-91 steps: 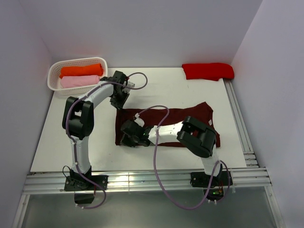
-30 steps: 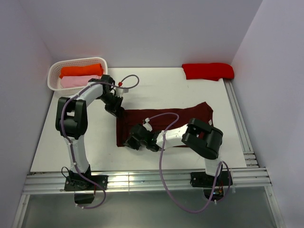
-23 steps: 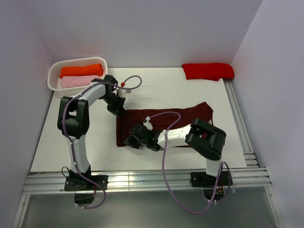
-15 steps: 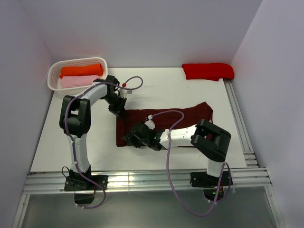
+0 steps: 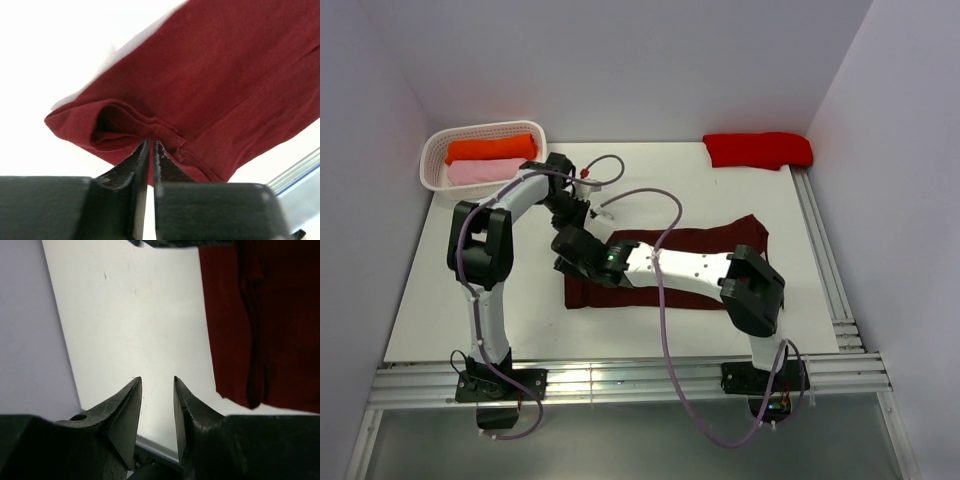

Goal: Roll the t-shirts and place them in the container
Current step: Roll the tshirt

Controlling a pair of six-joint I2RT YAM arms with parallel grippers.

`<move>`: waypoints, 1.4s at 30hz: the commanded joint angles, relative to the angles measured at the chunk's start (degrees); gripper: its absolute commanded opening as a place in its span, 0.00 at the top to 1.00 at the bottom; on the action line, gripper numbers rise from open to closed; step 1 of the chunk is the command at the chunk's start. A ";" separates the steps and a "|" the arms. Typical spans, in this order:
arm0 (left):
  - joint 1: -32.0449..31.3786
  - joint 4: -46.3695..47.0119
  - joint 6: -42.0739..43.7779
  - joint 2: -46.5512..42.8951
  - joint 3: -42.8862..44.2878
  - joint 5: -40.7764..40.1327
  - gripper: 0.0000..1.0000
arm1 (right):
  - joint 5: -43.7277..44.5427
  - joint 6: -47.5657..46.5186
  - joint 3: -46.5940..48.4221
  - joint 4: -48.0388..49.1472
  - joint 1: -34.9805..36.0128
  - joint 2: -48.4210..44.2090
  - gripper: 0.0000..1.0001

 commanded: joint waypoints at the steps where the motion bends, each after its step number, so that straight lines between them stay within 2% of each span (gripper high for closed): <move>1: 0.03 0.80 -1.51 -1.53 3.18 -1.99 0.85 | 4.64 -7.99 7.71 -10.51 0.46 5.00 0.62; 6: 3.81 0.28 -3.01 -1.45 8.45 -2.88 0.71 | 4.29 -12.30 16.08 -16.22 0.46 11.52 0.63; 11: 7.59 -3.85 0.23 2.15 12.58 3.43 0.55 | 5.08 -14.33 22.67 -21.23 0.46 16.44 0.63; 15: 8.30 -5.70 3.40 3.74 12.15 8.28 0.47 | 6.05 -15.65 26.46 -25.63 0.90 19.17 0.59; 19: 9.09 -3.95 3.24 3.92 9.34 10.74 0.44 | 5.52 -16.27 27.69 -26.07 1.60 20.14 0.53; 24: 10.05 -2.19 2.62 5.58 6.79 13.38 0.42 | 5.61 -15.65 29.27 -29.14 2.40 22.59 0.53; 32: 10.84 -0.26 2.09 6.64 4.16 15.93 0.42 | 5.08 -15.21 31.99 -33.18 3.80 25.06 0.46; 36: 10.93 0.71 1.65 7.25 3.19 15.93 0.43 | 5.34 -14.25 35.07 -37.49 4.77 27.16 0.46; 42: 11.02 2.29 0.25 7.34 1.78 15.49 0.49 | 3.77 -13.37 34.55 -38.47 5.21 28.14 0.47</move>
